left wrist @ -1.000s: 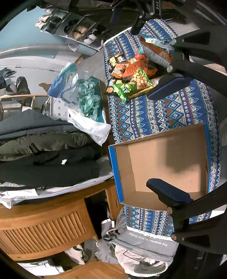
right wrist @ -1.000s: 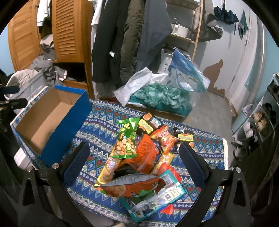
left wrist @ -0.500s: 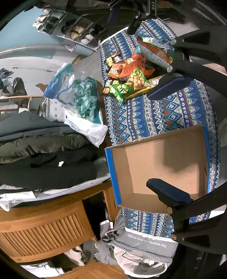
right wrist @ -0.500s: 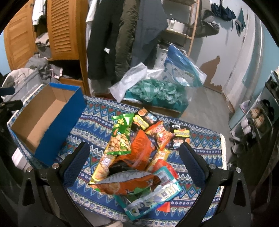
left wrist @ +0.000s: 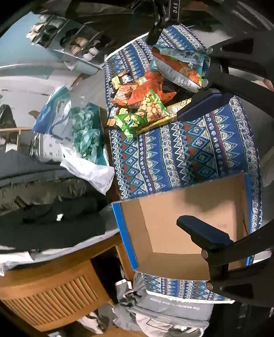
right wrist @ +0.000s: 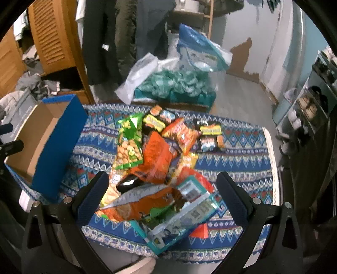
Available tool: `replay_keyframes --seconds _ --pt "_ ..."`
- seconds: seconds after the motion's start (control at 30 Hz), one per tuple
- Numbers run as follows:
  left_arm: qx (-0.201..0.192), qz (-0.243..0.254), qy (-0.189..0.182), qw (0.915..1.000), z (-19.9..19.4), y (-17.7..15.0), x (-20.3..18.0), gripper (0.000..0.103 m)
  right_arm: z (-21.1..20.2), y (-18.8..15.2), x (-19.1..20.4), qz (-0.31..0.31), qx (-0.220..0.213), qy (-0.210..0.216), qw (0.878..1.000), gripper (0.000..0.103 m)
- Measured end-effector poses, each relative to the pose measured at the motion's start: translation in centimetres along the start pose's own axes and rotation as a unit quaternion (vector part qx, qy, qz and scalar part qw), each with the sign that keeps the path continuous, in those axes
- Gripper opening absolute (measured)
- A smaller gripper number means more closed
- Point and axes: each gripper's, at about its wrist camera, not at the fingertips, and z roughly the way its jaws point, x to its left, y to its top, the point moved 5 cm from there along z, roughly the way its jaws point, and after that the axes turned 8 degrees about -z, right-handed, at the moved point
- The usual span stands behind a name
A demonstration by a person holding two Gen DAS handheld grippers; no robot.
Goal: Organize snacks
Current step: 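Reach the left tool to the green peanut bag while the right tool reaches the orange bag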
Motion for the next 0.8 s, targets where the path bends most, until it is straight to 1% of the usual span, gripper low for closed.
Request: replay_keyframes --seconds 0.13,0.3,0.43,0.53,0.63,0.8 --pt "0.008 0.01 -0.007 0.9999 0.8 -0.4 -1.1 0.092 1.3 -1.2 0.5 -0.002 0.024 0.0 1.0 0.1" --pt "0.034 0.004 -0.015 0.9993 2.7 -1.3 -2.0 0.092 3.1 -2.6 1.1 0.006 0.053 0.0 0.999 0.1" --pt "0.028 0.011 -0.014 0.9994 3.4 -1.4 -2.7 0.092 4.1 -3.0 1.5 0.006 0.065 -0.011 0.998 0.1" --pt "0.023 0.021 -0.014 0.9994 4.0 -1.3 -3.3 0.092 4.9 -3.3 1.9 0.013 0.076 -0.002 0.997 0.1" --pt "0.031 0.025 -0.009 0.9992 5.0 -1.3 -3.5 0.092 5.8 -3.7 2.3 0.025 0.089 0.008 0.996 0.1" --pt "0.041 0.039 -0.001 0.9984 6.3 -1.8 -4.1 0.092 7.3 -3.8 2.4 0.025 0.101 -0.01 0.995 0.1"
